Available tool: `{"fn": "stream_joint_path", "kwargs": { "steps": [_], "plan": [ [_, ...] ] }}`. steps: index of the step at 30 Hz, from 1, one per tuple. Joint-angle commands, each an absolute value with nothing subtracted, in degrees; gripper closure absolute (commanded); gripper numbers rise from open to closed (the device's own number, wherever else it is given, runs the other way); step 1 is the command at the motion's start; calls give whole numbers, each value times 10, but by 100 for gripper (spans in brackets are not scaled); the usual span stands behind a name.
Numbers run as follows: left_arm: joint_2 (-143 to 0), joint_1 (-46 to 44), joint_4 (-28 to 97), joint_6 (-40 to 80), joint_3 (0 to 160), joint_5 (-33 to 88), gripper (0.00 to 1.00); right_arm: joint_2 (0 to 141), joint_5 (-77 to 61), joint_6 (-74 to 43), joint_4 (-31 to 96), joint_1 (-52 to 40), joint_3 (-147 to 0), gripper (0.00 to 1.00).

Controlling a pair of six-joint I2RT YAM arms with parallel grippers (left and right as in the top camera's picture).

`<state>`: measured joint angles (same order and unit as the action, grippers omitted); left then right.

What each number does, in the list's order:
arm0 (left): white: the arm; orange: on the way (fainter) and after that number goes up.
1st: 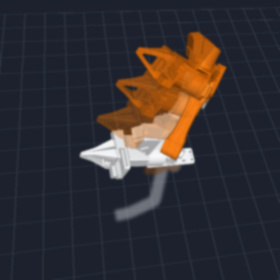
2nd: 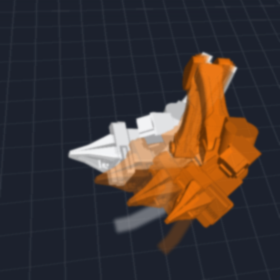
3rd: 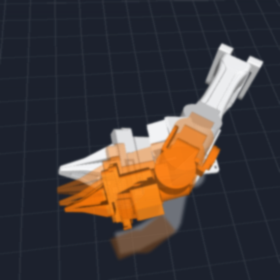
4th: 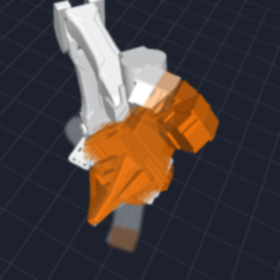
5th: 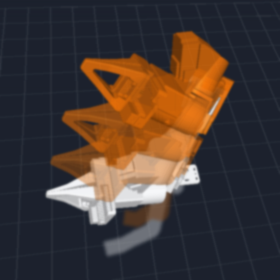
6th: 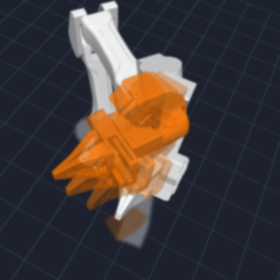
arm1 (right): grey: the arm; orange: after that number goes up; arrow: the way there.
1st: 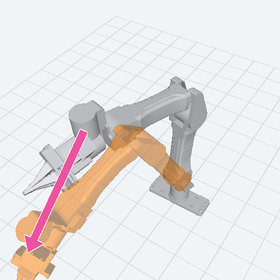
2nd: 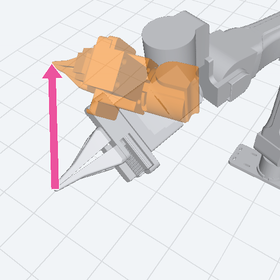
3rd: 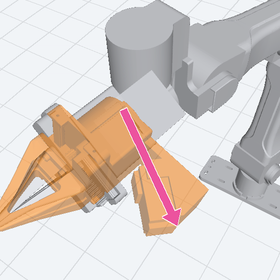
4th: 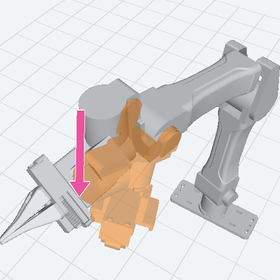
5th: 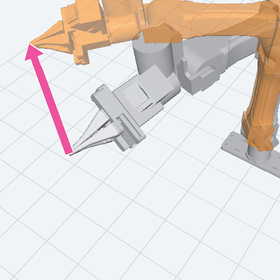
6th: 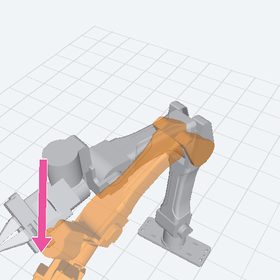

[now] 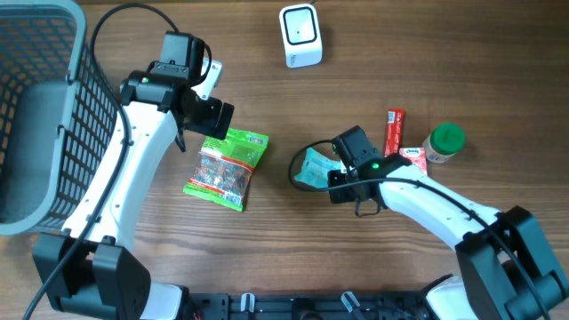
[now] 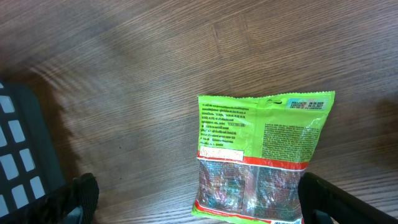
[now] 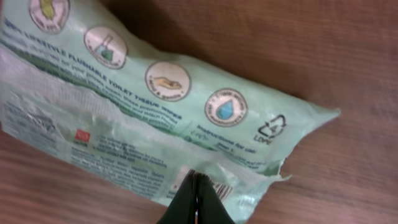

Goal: Scan the item barcode

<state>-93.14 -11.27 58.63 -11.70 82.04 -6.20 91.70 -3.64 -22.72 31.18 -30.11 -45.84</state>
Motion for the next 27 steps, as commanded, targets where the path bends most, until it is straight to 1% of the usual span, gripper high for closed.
{"fn": "stream_joint_path", "kwargs": {
  "steps": [1, 4, 6, 12, 18, 27],
  "plan": [
    [-929, -114, 585, -122, 826, -67, 0, 929, -17, -193, 375, -300, -511, 96],
    [-929, -114, 585, -122, 826, -67, 0, 927, -16, -177, 425, -300, -556, 96],
    [-929, -114, 585, -122, 826, -67, 0, 927, -12, -159, 434, -300, -575, 96],
    [-929, -114, 585, -122, 826, -67, 0, 931, 80, -152, 384, -285, -585, 93],
    [-929, -114, 585, -122, 826, -67, 0, 947, 77, -158, 347, -244, -584, 92],
    [-929, -114, 585, -122, 826, -67, 0, 994, 74, -173, 329, -238, -551, 92]
  ]
}}
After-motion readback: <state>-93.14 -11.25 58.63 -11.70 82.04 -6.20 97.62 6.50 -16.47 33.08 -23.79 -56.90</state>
